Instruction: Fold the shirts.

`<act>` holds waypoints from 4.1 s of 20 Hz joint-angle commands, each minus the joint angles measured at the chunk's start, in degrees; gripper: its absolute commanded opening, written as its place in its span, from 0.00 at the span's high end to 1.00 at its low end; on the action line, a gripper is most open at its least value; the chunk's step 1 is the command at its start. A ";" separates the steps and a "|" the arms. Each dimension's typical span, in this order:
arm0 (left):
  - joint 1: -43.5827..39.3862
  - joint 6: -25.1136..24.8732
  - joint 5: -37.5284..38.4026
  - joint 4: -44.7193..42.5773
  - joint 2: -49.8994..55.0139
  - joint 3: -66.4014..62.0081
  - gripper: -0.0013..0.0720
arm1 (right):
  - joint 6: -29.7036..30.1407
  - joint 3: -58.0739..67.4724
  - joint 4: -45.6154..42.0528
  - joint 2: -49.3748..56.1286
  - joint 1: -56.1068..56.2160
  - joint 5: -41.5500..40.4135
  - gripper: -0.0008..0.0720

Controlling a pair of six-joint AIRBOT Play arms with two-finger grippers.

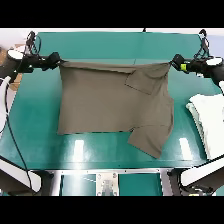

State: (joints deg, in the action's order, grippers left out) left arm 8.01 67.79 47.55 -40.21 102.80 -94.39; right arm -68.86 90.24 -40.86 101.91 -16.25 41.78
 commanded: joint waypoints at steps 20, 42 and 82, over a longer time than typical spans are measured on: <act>0.07 5.70 20.48 -18.73 0.44 5.97 0.95 | -1.16 -12.50 -20.26 -3.41 -3.54 19.10 0.97; 1.79 18.88 36.57 -22.36 1.57 1.22 0.02 | -4.55 -9.35 -17.88 -6.03 -5.11 23.30 0.54; 10.97 22.73 -3.17 7.72 -56.74 82.84 0.95 | -16.83 -57.83 -21.46 -46.05 -18.73 27.96 0.61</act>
State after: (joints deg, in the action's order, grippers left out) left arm 18.96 91.81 44.14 -35.07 46.13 -11.51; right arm -81.41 34.54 -56.10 57.56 -33.41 66.78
